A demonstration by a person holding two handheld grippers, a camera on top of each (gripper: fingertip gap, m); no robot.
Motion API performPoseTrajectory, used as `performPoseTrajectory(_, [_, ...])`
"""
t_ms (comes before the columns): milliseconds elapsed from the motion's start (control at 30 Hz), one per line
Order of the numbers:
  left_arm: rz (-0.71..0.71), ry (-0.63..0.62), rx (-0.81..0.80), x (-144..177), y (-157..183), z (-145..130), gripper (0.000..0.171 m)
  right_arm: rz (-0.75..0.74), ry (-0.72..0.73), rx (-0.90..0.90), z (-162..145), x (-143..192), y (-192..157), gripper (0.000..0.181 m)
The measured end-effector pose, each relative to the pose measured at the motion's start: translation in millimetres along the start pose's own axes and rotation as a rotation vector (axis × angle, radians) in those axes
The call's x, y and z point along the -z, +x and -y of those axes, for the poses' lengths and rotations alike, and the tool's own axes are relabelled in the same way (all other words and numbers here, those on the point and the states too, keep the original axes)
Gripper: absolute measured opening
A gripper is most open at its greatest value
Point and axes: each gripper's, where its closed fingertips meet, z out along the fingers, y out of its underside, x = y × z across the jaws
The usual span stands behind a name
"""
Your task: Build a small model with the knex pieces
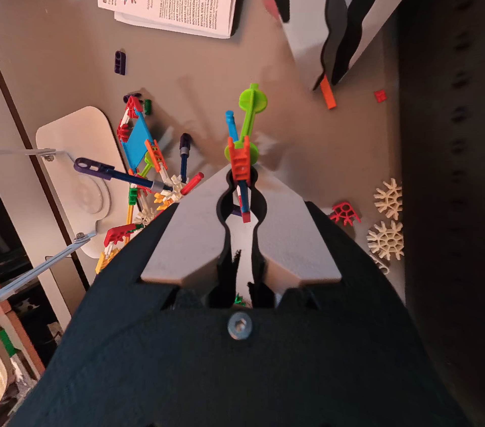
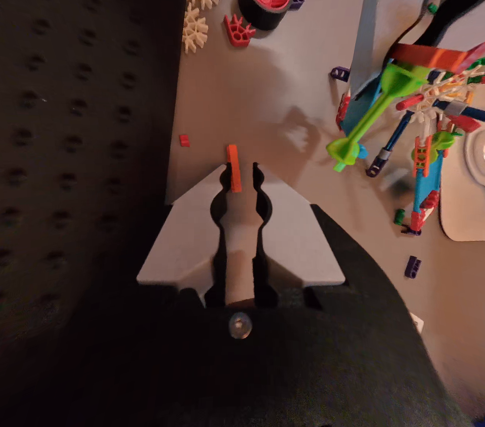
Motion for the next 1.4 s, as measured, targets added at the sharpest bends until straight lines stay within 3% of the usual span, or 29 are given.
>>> performPoseTrajectory(133, [-0.003,0.003,0.003,1,1,2,0.003,0.046,0.003,-0.021,-1,-3,-6,0.001])
performPoseTrajectory(467, [0.001,-0.006,-0.009,0,2,4,0.003,0.028,-0.024,-0.182,-17,-13,15,0.0])
performPoseTrajectory(667, [0.008,-0.001,-0.012,3,4,4,0.003,0.078,0.092,-0.158,2,0,6,0.0])
performPoseTrajectory(933, [0.009,-0.005,-0.013,2,4,2,0.003,0.048,0.0,-0.204,-16,-13,14,0.0])
performPoseTrajectory(1133, [-0.007,0.007,-0.006,3,9,3,0.003,0.104,0.138,-0.185,6,11,3,0.0])
performPoseTrajectory(1233, [-0.037,0.007,0.015,5,14,4,0.003,0.015,0.126,-0.207,-3,18,21,0.009])
performPoseTrajectory(1400, [-0.105,-0.052,0.031,4,23,2,0.003,-0.202,0.256,-0.17,21,46,52,0.035])
